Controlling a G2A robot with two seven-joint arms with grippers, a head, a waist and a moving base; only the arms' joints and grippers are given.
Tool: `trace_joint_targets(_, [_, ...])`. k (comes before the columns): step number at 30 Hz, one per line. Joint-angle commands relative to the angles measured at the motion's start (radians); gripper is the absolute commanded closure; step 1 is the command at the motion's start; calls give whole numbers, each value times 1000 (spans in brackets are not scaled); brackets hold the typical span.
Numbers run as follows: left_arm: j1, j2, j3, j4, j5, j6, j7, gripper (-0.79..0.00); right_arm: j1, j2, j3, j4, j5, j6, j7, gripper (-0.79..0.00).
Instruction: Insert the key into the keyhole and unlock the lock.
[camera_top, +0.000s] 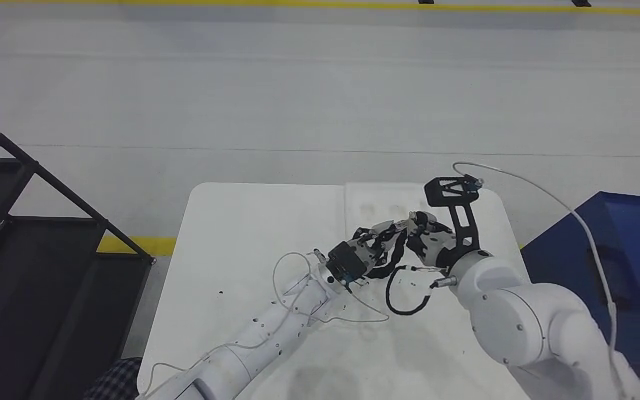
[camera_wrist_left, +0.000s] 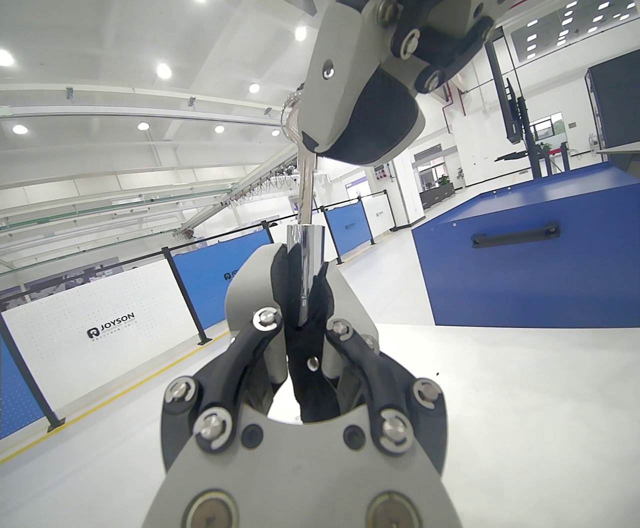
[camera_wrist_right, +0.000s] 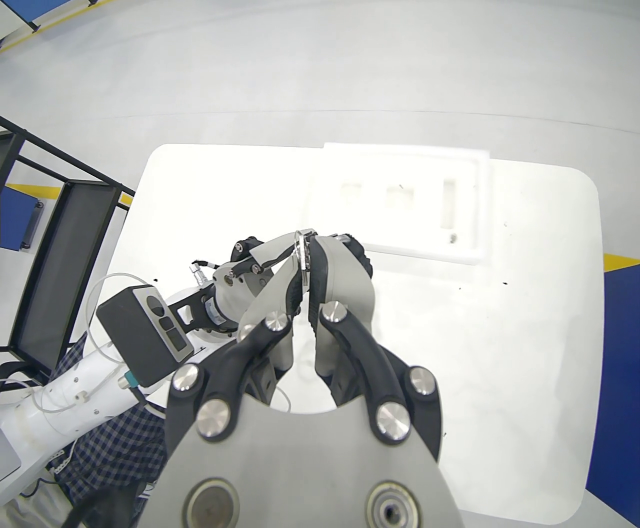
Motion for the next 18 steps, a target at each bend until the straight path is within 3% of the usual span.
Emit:
trace_joint_targets(1, [1,-1,-2,-1,4,-3,-1,0,1,-1,-2,0,-10,-4,9,0])
trace_joint_targets(18, [9,-6,-24,-2,23,-40,17,0,-11,-14,11,0,-46,-24,63,0])
